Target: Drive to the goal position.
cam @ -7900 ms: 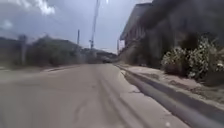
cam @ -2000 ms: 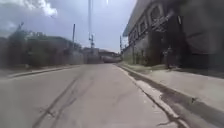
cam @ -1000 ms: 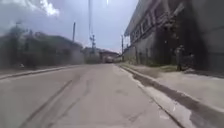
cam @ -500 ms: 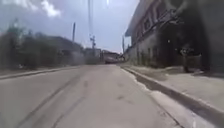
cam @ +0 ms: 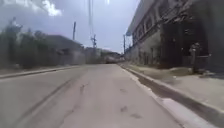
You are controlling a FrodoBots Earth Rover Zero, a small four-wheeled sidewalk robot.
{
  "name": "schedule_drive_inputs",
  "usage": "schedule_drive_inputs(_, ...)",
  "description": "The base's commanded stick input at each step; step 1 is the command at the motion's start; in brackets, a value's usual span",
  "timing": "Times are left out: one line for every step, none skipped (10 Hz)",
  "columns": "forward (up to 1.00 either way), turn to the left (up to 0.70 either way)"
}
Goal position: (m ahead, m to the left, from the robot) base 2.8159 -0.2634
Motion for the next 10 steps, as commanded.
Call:
schedule_drive_inputs(0.7, 0.0)
schedule_drive_inputs(0.7, 0.0)
schedule_drive_inputs(0.7, 0.0)
schedule_drive_inputs(0.7, 0.0)
schedule_drive_inputs(0.7, 0.0)
schedule_drive_inputs(0.7, 0.0)
schedule_drive_inputs(0.7, 0.0)
schedule_drive_inputs(0.7, 0.0)
schedule_drive_inputs(0.7, 0.0)
schedule_drive_inputs(0.7, 0.0)
